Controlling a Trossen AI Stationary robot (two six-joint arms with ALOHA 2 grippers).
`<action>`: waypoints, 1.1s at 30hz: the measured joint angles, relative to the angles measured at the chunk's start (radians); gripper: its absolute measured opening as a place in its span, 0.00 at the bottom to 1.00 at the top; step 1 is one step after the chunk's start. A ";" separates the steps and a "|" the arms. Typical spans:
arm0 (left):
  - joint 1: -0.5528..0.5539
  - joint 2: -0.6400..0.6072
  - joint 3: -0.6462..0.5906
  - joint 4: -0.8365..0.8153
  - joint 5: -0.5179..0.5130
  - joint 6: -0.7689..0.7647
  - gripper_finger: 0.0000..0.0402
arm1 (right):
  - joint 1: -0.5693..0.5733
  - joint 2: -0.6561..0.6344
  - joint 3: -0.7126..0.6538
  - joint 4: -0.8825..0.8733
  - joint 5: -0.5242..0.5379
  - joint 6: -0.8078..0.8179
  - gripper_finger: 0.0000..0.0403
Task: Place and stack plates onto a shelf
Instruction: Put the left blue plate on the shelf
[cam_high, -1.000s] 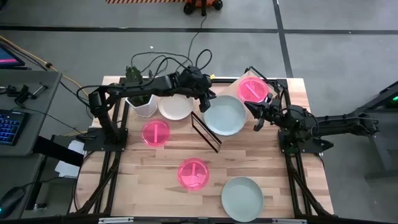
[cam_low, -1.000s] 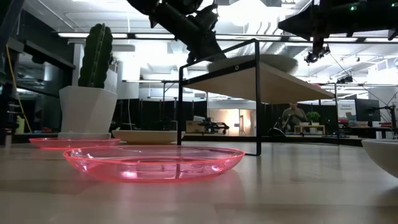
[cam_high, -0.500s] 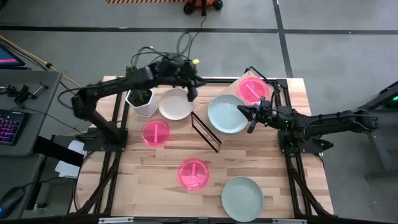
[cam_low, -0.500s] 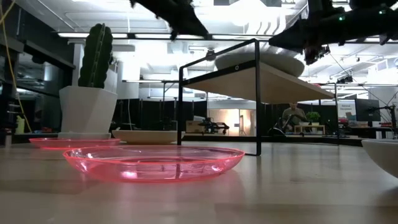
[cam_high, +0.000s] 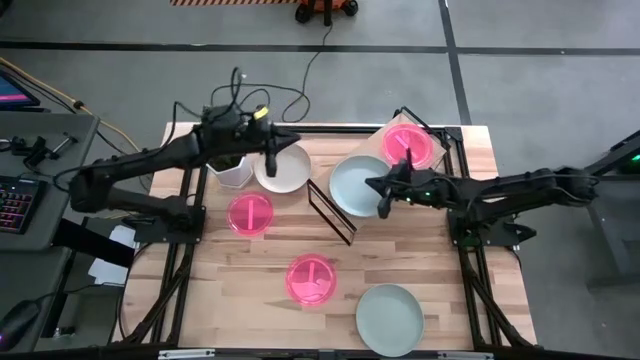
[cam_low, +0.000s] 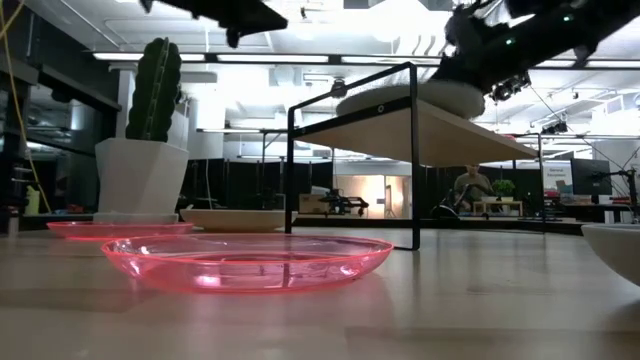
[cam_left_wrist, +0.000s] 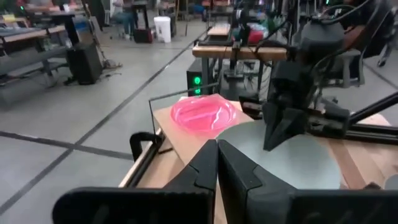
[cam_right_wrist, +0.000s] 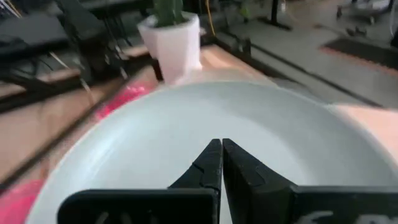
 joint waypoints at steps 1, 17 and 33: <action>0.000 -0.018 -0.033 0.041 0.005 -0.003 0.00 | -0.006 0.020 0.016 -0.021 0.000 0.006 0.00; -0.007 -0.177 -0.293 0.400 0.113 -0.104 0.00 | -0.044 0.249 0.254 -0.233 0.040 0.007 0.00; -0.008 -0.158 -0.294 0.396 0.113 -0.114 0.00 | -0.095 0.313 0.261 -0.192 0.052 0.018 0.00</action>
